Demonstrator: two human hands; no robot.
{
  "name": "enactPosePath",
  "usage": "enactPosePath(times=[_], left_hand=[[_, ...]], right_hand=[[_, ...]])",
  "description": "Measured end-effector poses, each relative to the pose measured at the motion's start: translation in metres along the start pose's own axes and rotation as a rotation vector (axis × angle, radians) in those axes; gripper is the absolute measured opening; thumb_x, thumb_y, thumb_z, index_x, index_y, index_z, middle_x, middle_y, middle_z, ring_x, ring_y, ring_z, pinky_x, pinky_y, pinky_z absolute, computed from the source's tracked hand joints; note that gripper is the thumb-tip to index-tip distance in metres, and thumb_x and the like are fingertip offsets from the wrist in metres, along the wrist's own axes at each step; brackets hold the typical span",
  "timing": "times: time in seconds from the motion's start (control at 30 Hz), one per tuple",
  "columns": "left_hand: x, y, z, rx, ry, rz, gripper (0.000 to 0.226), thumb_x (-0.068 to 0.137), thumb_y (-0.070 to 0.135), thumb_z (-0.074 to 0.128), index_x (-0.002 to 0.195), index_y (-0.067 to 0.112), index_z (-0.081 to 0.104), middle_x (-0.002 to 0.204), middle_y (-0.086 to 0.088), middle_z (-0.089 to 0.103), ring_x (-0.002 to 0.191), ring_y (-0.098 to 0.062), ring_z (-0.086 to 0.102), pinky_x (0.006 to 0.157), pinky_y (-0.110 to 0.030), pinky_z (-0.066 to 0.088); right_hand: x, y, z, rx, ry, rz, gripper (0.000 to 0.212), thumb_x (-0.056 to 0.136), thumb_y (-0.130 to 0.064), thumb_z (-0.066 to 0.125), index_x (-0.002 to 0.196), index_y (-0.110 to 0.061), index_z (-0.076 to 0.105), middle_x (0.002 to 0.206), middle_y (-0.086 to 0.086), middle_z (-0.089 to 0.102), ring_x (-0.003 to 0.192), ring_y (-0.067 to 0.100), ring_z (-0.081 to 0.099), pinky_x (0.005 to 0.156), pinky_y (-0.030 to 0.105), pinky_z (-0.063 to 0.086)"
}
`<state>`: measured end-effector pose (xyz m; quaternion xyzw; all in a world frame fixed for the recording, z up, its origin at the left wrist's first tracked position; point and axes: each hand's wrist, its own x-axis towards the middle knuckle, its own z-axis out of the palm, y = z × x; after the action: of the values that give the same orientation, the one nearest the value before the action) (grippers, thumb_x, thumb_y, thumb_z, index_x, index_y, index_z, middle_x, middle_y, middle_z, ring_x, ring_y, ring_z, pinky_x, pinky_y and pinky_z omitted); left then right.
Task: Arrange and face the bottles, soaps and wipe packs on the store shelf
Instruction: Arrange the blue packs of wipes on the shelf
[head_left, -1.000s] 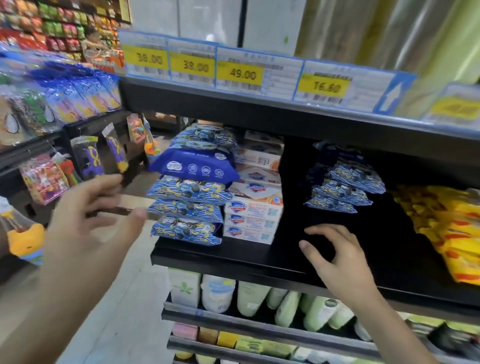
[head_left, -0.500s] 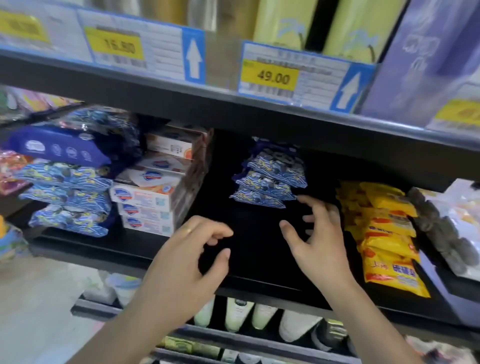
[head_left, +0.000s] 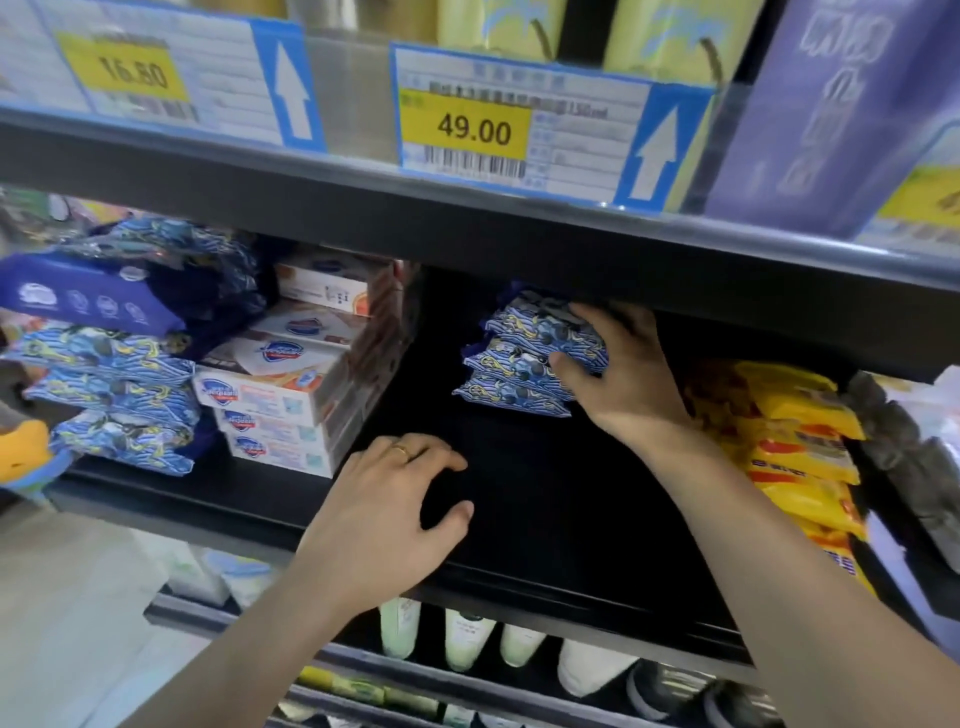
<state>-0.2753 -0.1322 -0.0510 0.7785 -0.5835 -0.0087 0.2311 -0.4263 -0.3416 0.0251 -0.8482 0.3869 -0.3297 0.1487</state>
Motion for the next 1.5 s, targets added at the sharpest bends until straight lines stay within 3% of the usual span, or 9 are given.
enactPosePath(times=[0.17,0.37,0.5,0.63,0.73,1.0,1.23,1.37,1.5], left_hand=[[0.001,-0.001,0.0,-0.05,0.002,-0.021,0.053,0.084,0.069,0.039,0.128,0.045,0.057,0.135,0.03,0.048,0.125,-0.001,0.043,0.109,-0.025,0.032],[0.0,-0.001,-0.003,-0.175,-0.005,-0.062,0.051,0.083,0.073,0.038,0.125,0.049,0.056,0.128,0.034,0.05,0.122,0.003,0.042,0.107,-0.026,0.035],[0.001,-0.001,-0.008,-0.529,0.051,-0.14,0.037,0.091,0.07,0.043,0.117,0.051,0.061,0.116,0.031,0.065,0.115,0.006,0.055,0.098,-0.028,0.044],[0.007,-0.001,-0.017,-1.043,0.164,-0.254,0.053,0.086,0.072,0.041,0.113,0.038,0.071,0.104,0.007,0.077,0.097,-0.013,0.071,0.089,-0.034,0.052],[0.012,0.001,-0.032,-1.238,0.007,-0.338,0.055,0.075,0.072,0.055,0.107,0.033,0.077,0.102,-0.004,0.079,0.09,-0.021,0.075,0.076,-0.034,0.058],[0.006,0.015,-0.045,-1.215,-0.241,-0.294,0.033,0.09,0.023,0.078,0.122,0.02,0.069,0.11,0.0,0.079,0.102,-0.017,0.076,0.085,-0.027,0.061],[-0.003,0.006,-0.046,-1.123,-0.146,-0.301,0.031,0.09,0.011,0.076,0.118,0.02,0.067,0.11,0.004,0.079,0.104,-0.016,0.075,0.098,-0.036,0.054],[-0.005,0.005,-0.051,-1.121,-0.113,-0.261,0.036,0.089,0.011,0.077,0.121,0.02,0.064,0.11,0.005,0.079,0.105,-0.014,0.075,0.096,-0.033,0.056],[-0.008,0.004,-0.054,-1.105,-0.101,-0.199,0.04,0.086,0.008,0.079,0.119,0.023,0.062,0.108,0.009,0.079,0.102,-0.009,0.075,0.085,-0.018,0.057]], right_hand=[[0.006,-0.002,0.004,-0.032,0.029,-0.012,0.049,0.096,-0.034,0.069,0.141,-0.016,0.059,0.142,0.011,0.054,0.135,0.031,0.047,0.113,0.034,0.036],[-0.019,-0.005,0.012,0.006,0.328,-0.16,0.036,0.093,-0.019,0.074,0.128,-0.008,0.069,0.132,0.019,0.061,0.127,0.037,0.054,0.11,0.032,0.036],[-0.068,-0.02,0.008,0.112,0.292,-0.213,0.043,0.094,-0.019,0.073,0.137,-0.019,0.065,0.143,0.006,0.05,0.136,0.013,0.047,0.114,0.012,0.029],[-0.118,-0.033,0.016,0.176,0.245,-0.255,0.048,0.093,-0.015,0.069,0.14,-0.022,0.062,0.151,0.003,0.042,0.146,0.009,0.036,0.118,0.021,0.033],[-0.138,-0.038,0.022,0.211,0.261,-0.291,0.055,0.088,-0.007,0.072,0.139,-0.02,0.06,0.15,0.009,0.041,0.146,0.011,0.037,0.113,0.016,0.035],[-0.152,-0.046,0.022,0.26,0.159,-0.296,0.062,0.085,-0.012,0.075,0.141,-0.034,0.059,0.16,0.006,0.028,0.135,0.014,0.045,0.108,0.018,0.04],[-0.16,-0.044,0.015,0.384,-0.021,-0.011,0.115,0.075,-0.032,0.09,0.16,-0.047,0.014,0.154,-0.023,0.027,0.123,0.011,0.056,0.095,0.024,0.05],[-0.15,-0.047,0.001,0.678,-0.194,0.357,0.101,0.064,-0.069,0.08,0.151,-0.053,0.033,0.139,-0.02,0.055,0.106,0.007,0.068,0.08,0.027,0.057],[-0.133,-0.048,-0.022,0.921,-0.404,0.548,0.074,0.066,-0.073,0.071,0.133,-0.042,0.063,0.123,0.0,0.072,0.085,0.024,0.07,0.071,0.037,0.055]])
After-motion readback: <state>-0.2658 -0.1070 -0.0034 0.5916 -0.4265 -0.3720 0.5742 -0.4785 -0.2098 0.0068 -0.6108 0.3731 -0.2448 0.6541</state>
